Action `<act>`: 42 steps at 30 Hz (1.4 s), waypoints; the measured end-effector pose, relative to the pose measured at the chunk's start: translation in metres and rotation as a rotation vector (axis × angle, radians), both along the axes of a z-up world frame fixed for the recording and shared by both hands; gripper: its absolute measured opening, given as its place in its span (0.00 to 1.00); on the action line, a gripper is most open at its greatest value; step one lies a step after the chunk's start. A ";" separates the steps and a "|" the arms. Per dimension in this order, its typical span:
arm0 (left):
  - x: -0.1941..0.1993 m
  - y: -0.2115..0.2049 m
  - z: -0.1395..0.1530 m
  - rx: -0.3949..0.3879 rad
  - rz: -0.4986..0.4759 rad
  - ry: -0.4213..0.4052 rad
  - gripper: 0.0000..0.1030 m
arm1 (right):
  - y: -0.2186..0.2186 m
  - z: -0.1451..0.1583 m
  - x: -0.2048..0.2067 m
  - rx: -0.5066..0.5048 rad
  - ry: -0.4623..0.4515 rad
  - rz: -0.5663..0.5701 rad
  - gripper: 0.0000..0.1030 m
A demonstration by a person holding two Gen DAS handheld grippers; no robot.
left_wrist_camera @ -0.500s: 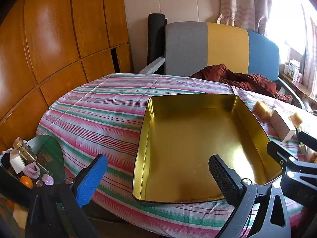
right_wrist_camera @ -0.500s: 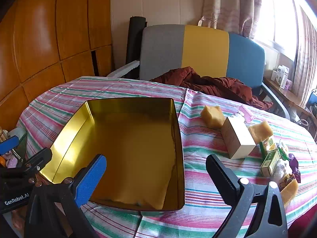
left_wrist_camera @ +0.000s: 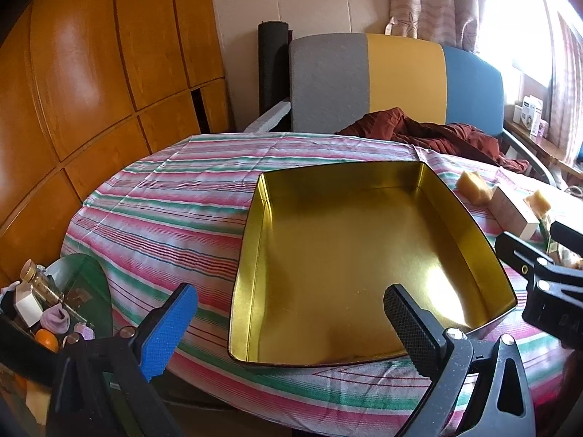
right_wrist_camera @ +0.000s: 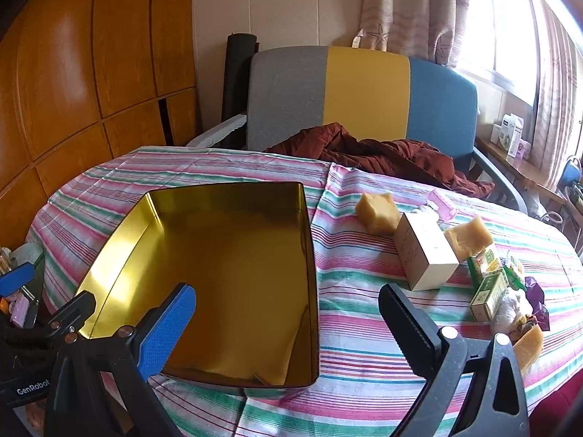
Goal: Organize objects
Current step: 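Move both tools from the gold tray toward the scattered items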
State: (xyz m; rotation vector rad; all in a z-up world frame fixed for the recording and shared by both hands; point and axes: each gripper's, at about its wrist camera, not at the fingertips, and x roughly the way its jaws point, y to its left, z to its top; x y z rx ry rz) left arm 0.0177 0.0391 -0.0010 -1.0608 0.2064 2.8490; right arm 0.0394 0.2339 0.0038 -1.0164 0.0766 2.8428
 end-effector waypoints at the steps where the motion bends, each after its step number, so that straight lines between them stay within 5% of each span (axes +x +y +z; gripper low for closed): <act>1: 0.000 0.001 -0.001 0.005 -0.015 -0.008 1.00 | 0.002 -0.001 0.000 -0.001 -0.003 -0.004 0.99; 13: -0.010 -0.006 -0.014 0.143 -0.050 -0.120 1.00 | 0.014 -0.006 -0.003 0.078 -0.038 -0.061 0.99; 42: -0.016 0.021 -0.009 0.099 -0.099 -0.115 1.00 | 0.046 -0.006 -0.001 0.075 -0.059 -0.110 0.99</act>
